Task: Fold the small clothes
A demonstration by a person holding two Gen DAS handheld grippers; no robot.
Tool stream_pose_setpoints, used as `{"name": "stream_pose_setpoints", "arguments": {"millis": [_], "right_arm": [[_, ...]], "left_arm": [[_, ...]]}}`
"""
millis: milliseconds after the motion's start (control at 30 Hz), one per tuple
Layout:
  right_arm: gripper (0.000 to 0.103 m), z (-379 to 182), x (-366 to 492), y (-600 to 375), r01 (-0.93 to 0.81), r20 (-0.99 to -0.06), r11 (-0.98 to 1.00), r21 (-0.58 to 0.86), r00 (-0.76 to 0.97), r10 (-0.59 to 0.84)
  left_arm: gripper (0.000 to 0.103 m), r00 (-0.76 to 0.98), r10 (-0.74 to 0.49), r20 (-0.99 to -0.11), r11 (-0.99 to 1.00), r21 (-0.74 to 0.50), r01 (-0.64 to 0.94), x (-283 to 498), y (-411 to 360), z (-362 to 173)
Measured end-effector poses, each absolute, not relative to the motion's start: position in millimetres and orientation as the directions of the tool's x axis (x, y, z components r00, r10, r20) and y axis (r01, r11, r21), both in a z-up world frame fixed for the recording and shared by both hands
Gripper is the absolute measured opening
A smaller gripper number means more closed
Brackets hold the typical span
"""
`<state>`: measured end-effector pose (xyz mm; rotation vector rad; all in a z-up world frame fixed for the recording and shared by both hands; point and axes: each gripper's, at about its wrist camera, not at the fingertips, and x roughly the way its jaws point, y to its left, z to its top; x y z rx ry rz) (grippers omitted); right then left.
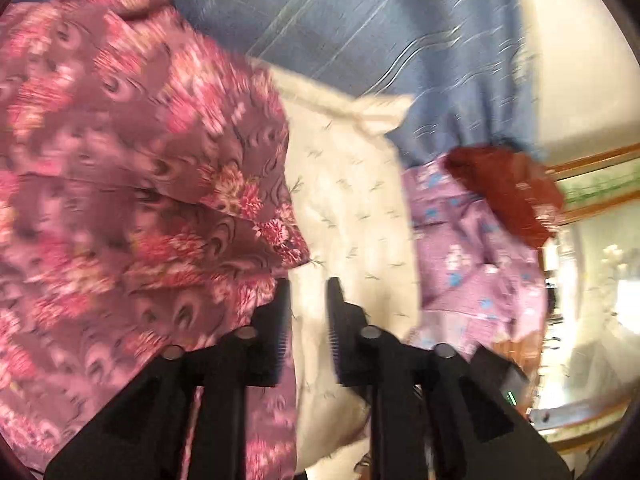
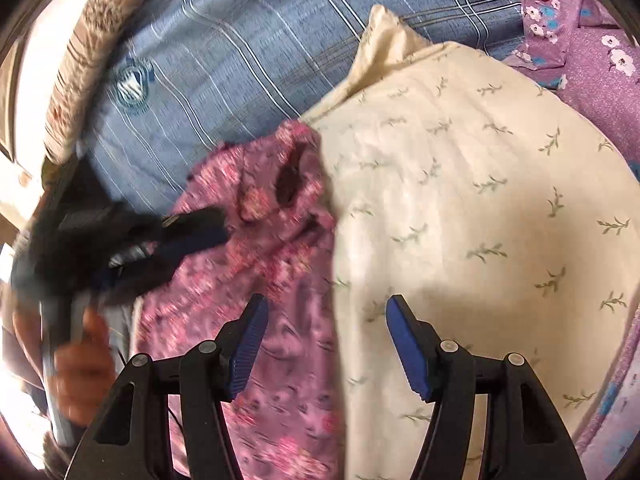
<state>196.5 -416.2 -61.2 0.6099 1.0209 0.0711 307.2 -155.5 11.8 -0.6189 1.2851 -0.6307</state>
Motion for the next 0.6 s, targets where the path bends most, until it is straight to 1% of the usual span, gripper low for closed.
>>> {"name": "stream_pose_setpoints", "arguments": {"millis": [33, 67, 100, 167, 200, 267, 367, 400, 467, 500, 600], "right_arm": [[0.064, -59.7, 200.3, -413.5, 0.217, -0.761, 0.820, 0.530, 0.548, 0.347], [0.065, -58.1, 204.8, -409.2, 0.211, -0.746, 0.807, 0.551, 0.557, 0.365], [0.067, -56.9, 210.5, -403.3, 0.201, -0.729, 0.793, 0.575, 0.566, 0.385], [0.070, -55.6, 224.2, -391.3, 0.178, -0.692, 0.764, 0.620, 0.583, 0.426], [0.073, -55.8, 231.6, -385.6, 0.171, -0.672, 0.745, 0.645, 0.590, 0.446], [0.076, -58.9, 250.2, -372.2, 0.170, -0.650, 0.713, 0.680, 0.590, 0.479], [0.076, -69.7, 276.4, -357.3, 0.196, -0.656, 0.698, 0.688, 0.580, 0.483], [0.076, -76.9, 285.1, -354.3, 0.220, -0.657, 0.679, 0.701, 0.571, 0.493], [0.076, -92.4, 298.9, -350.0, 0.253, -0.623, 0.606, 0.754, 0.569, 0.537], [0.076, -100.4, 306.3, -347.7, 0.269, -0.607, 0.573, 0.774, 0.572, 0.552], [0.076, -114.6, 314.7, -347.0, 0.306, -0.606, 0.545, 0.781, 0.583, 0.541]], "left_arm": [[0.036, 0.203, -0.730, -0.652, 0.676, -0.733, 0.077, 301.8, -129.7, 24.2], [0.054, 0.258, -0.719, -0.646, 0.680, -0.731, 0.066, 298.6, -101.8, 32.5], [0.064, 0.326, -0.690, -0.646, 0.693, -0.720, 0.040, 295.9, -70.2, 38.2], [0.065, 0.414, -0.620, -0.666, 0.723, -0.691, -0.028, 299.2, -17.3, 33.7], [0.065, 0.427, -0.603, -0.674, 0.722, -0.689, -0.067, 301.7, 9.7, 30.5], [0.065, 0.431, -0.604, -0.671, 0.680, -0.716, -0.161, 304.1, 56.2, 14.6], [0.065, 0.438, -0.605, -0.665, 0.627, -0.737, -0.252, 304.8, 100.3, -11.3], [0.065, 0.439, -0.602, -0.667, 0.620, -0.737, -0.270, 306.4, 109.1, -17.6], [0.065, 0.439, -0.598, -0.671, 0.607, -0.737, -0.298, 308.4, 123.1, -30.9], [0.065, 0.438, -0.601, -0.669, 0.600, -0.739, -0.305, 310.6, 116.7, -40.2], [0.065, 0.421, -0.601, -0.679, 0.603, -0.732, -0.319, 326.4, 112.7, -62.4]]}}
